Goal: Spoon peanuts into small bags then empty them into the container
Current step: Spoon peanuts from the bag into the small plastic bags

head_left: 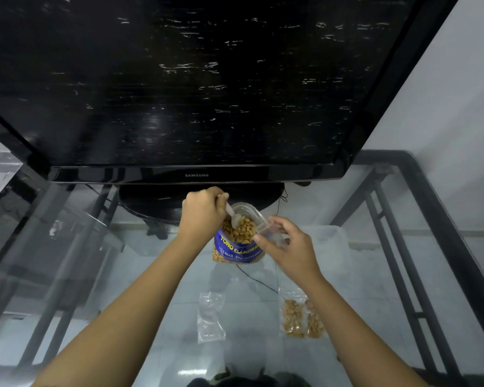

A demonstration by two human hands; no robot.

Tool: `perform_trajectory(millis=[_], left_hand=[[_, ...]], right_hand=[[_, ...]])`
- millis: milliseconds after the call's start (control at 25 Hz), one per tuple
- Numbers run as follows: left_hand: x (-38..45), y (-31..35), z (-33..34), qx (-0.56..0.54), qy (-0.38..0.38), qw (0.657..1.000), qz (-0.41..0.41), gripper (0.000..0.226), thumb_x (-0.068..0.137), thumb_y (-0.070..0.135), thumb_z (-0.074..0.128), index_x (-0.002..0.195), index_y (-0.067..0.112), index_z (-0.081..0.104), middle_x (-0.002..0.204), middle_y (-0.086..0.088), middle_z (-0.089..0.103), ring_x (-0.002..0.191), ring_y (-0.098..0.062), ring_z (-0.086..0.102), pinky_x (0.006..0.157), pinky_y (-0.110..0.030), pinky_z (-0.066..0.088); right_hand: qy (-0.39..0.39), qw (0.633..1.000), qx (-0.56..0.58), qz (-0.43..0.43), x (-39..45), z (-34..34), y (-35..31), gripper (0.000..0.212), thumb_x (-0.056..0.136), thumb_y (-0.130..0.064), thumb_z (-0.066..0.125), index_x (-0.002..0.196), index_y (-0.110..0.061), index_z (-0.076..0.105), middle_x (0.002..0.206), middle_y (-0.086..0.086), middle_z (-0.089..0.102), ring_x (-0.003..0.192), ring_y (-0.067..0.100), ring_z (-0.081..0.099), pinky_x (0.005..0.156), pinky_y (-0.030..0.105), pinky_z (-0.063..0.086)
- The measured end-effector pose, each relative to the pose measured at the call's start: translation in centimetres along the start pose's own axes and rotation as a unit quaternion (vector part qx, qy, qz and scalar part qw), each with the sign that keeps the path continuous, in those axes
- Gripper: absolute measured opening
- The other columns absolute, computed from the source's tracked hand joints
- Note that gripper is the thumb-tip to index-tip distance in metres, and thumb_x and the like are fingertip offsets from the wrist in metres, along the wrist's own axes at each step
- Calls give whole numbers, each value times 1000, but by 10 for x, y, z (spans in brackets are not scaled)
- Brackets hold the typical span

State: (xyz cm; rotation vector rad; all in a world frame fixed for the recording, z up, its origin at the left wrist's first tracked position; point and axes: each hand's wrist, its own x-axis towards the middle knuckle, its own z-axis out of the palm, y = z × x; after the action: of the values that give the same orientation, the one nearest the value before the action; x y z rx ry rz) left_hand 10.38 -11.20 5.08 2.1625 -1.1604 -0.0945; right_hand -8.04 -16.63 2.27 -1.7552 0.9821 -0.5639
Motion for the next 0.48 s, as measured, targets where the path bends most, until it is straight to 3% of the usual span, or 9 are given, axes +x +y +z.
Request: perform_trajectory(millis=[120, 280, 480], left_hand=[[-4, 4, 5, -6, -26, 999, -28, 23, 92, 21, 53, 95, 5, 69, 77, -16, 70, 75, -33, 64, 70, -38, 52], [4, -12, 4, -71, -45, 978, -191, 23, 90, 23, 54, 93, 6, 70, 82, -18, 67, 81, -33, 63, 69, -32, 48], [-8, -1, 7, -69, -70, 986, -136, 22, 92, 21, 53, 92, 5, 68, 66, -6, 60, 55, -12, 51, 50, -20, 38]], right_hand=[[-6, 1000, 8, 3, -1, -2, 1, 47, 75, -37, 73, 117, -25, 56, 101, -23, 55, 94, -13, 51, 67, 1, 43], [-18, 1000, 4, 7, 0, -3, 5, 50, 76, -38, 72, 120, -22, 55, 106, -16, 57, 96, -12, 50, 68, 0, 42], [-21, 999, 28, 11, 0, -2, 12, 49, 75, -38, 73, 119, -26, 55, 114, -11, 61, 108, 0, 54, 73, 0, 42]])
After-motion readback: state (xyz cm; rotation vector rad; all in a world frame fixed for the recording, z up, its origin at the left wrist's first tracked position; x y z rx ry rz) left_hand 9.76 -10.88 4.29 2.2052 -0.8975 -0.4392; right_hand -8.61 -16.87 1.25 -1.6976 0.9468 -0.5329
